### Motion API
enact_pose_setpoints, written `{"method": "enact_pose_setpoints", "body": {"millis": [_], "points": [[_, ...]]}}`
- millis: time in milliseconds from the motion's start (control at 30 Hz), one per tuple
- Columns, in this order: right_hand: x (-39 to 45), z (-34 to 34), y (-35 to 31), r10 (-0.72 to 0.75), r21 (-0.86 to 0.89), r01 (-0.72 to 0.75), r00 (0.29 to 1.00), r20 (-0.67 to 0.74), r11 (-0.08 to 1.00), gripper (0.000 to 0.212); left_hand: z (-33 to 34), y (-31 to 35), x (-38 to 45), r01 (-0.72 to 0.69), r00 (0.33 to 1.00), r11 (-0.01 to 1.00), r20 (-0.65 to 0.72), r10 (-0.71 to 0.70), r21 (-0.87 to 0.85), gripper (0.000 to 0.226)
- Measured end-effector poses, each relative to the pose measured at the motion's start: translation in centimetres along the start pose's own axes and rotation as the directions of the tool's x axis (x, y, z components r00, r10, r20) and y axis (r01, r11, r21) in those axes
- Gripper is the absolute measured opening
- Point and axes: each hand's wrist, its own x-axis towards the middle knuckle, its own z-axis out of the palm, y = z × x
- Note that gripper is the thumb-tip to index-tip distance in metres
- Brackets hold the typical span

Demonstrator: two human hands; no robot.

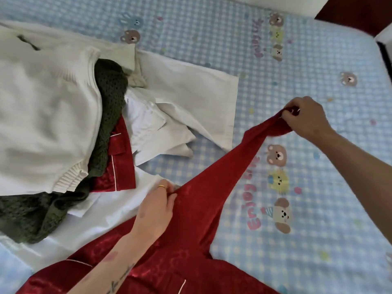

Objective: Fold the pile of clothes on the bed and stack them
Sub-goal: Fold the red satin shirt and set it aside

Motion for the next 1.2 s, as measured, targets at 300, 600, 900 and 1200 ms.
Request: {"method": "enact_pose_setpoints", "body": {"millis": [300,600,900,1200], "points": [[1.8,5.7,2.0,0.257,0.027,-0.278,0.918,0.302,0.96,0.07,0.2,-1.0,1.2,0.006,1.0,0.997,0.004,-0.006,0.073,0.017],[-2.5,7.6,3.4,0.331,0.1,-0.344,0.935,0.128,0.934,0.031,1.1,-1.0,1.7,0.039,0.995,0.989,0.09,-0.052,0.141,0.019],[-19.1,-4.2,-9.5,0.042,0.697,-0.186,0.975,0.219,0.692,0.016,-4.1,1.7,-6.6,0.195,0.979,0.937,-0.001,-0.204,-0.288,0.009],[-39.7,1.7,-21.3,-0.369,0.526,0.118,0.837,0.404,0.842,0.018,-9.4,-0.3,-21.1,0.585,0.778,0.345,0.387,-0.495,-0.734,0.048]]}}
